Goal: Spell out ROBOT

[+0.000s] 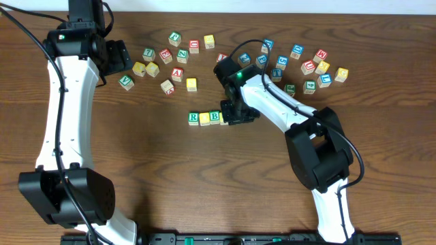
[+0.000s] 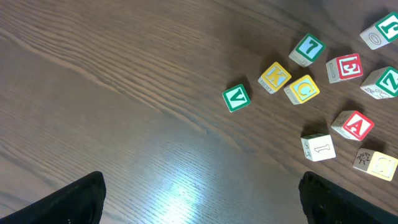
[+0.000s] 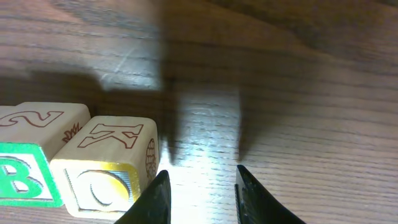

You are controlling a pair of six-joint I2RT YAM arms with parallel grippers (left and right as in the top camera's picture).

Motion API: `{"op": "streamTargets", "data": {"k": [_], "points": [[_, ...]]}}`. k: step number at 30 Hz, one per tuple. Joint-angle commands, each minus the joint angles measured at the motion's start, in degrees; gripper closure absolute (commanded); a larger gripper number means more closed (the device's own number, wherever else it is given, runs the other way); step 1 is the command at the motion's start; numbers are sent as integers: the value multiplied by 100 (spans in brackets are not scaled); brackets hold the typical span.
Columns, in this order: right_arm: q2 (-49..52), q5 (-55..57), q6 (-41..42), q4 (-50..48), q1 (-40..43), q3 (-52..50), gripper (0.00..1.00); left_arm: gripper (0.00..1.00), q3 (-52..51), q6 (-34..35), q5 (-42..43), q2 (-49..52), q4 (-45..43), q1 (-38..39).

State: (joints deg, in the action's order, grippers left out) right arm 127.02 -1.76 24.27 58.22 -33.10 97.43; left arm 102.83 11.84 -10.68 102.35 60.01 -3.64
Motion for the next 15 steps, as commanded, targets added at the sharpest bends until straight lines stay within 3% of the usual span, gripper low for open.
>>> {"op": "streamTargets", "data": {"k": [1,9,15], "points": [[-68,-79,-87,-55,-76,-37,72,2,-39,-13,-55,74,22,-4],[-107,-2,-210,61,-9,164,77,2,-39,-13,-55,74,22,-4],[-278,317,-490,645,195,1244,64,2,-39,-13,-52,74,22,-4]]}}
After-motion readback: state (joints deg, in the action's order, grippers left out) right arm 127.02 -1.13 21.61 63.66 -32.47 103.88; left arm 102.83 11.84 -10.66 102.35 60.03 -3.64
